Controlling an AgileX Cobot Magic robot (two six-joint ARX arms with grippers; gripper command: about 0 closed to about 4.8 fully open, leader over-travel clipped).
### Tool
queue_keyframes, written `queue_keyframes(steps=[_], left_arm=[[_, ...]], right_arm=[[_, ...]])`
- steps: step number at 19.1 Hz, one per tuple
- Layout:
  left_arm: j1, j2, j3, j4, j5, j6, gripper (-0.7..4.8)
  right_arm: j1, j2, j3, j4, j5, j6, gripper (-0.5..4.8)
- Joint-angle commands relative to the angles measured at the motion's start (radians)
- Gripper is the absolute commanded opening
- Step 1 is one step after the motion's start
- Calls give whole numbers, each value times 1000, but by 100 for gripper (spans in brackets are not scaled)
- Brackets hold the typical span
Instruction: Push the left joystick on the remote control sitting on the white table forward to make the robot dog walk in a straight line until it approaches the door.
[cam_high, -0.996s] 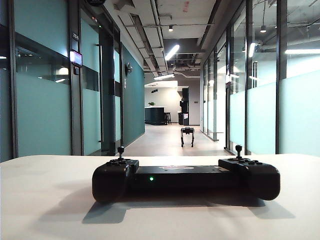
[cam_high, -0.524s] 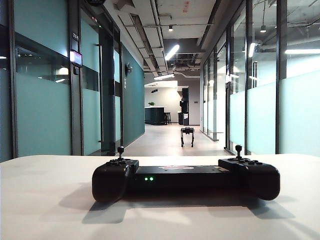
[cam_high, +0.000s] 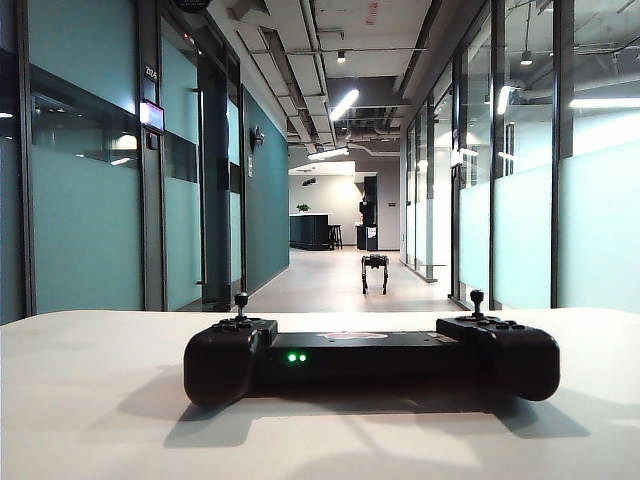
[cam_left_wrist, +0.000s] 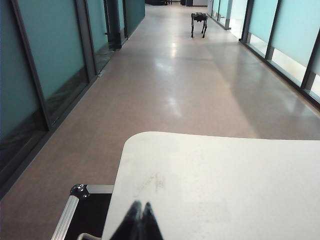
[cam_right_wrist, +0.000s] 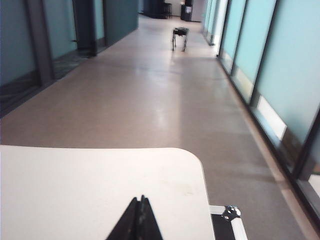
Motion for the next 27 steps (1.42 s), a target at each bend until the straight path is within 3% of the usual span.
queue_keyframes(steps=[1, 27], left_arm=[[0, 0, 3, 6, 0, 5, -4], [0, 0, 3, 6, 0, 5, -4]], right_arm=[[-6, -3, -26, 57, -2, 47, 0], [-5, -3, -26, 50, -27, 47, 0]])
